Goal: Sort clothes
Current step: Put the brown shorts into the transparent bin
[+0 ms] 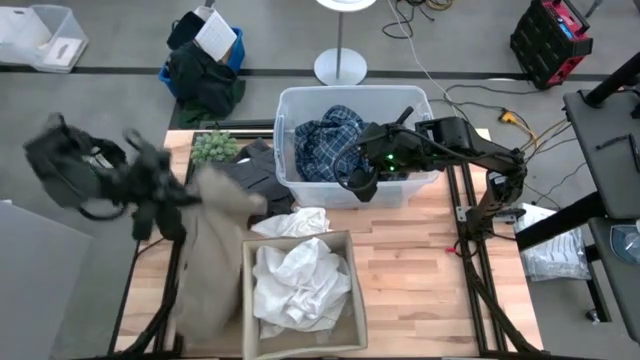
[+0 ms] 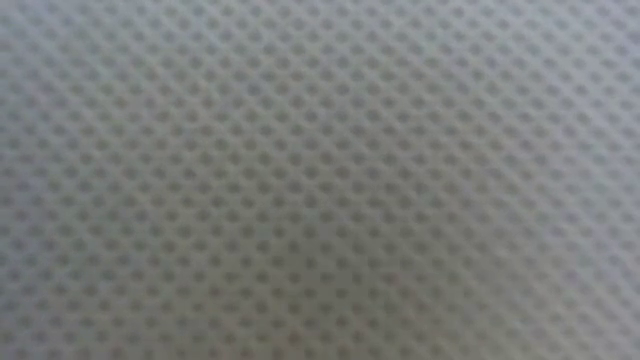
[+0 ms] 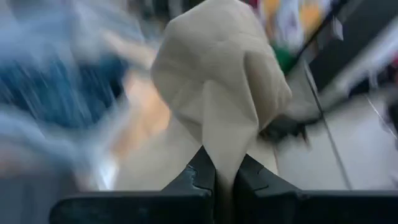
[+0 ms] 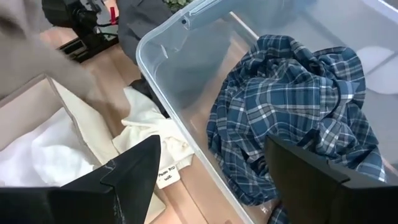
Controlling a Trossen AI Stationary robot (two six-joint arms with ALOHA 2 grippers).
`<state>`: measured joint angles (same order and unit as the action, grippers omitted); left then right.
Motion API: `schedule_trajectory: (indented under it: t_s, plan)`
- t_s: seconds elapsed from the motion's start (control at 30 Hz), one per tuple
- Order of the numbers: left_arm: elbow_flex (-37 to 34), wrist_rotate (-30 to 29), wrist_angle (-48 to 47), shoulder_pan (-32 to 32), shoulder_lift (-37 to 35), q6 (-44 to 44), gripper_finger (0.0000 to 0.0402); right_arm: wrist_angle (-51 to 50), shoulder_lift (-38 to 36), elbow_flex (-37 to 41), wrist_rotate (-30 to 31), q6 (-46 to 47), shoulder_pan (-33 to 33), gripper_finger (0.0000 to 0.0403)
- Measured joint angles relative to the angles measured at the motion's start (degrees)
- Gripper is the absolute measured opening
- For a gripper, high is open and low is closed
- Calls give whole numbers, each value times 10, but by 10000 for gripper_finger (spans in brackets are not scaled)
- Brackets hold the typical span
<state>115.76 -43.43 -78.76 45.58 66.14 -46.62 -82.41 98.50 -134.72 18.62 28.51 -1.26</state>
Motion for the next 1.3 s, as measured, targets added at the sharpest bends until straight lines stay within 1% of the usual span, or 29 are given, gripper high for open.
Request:
schedule_trajectory:
  t_s: [0.1,0.13,0.2,0.23,0.27,0.33,0.4,0.47,0.57,0.67,0.77,0.87,1.0,1.1,1.2,1.3]
  plan:
    - [105,-87,39,-10,41,125,0,3,0,0,11,-4,0,282]
    - [139,-104,59,-16,55,174,0,13,0,0,11,-11,0,283]
    - [192,-117,113,-28,82,270,0,65,0,0,12,-29,0,286]
    - [190,-120,161,-35,88,320,0,101,0,0,11,-45,0,288]
    - [172,-124,227,-43,78,375,0,143,0,0,4,-69,0,291]
    - [148,-126,327,-52,74,466,0,243,0,1,-38,-125,0,298]
    - [136,-133,385,-61,75,522,0,347,3,1,-90,-170,0,305]
    - [135,-135,418,-76,81,558,0,443,10,1,-127,-204,0,313]
    - [144,-135,439,-98,99,582,0,562,35,1,-157,-245,-1,323]
    - [151,-125,442,-124,121,586,0,641,66,1,-161,-269,1,330]
    - [159,-95,438,-151,145,584,0,690,94,2,-161,-264,5,333]
    - [172,-68,439,-177,166,580,0,709,116,1,-164,-251,6,334]
    - [192,-58,424,-199,189,585,0,734,139,-2,-254,-240,6,324]
    - [188,-25,426,-219,191,576,0,765,151,-2,-300,-210,7,309]
    - [188,-19,411,-232,193,561,0,791,157,-2,-365,-181,8,291]
    - [188,-19,393,-243,198,541,0,807,159,-2,-376,-172,8,264]
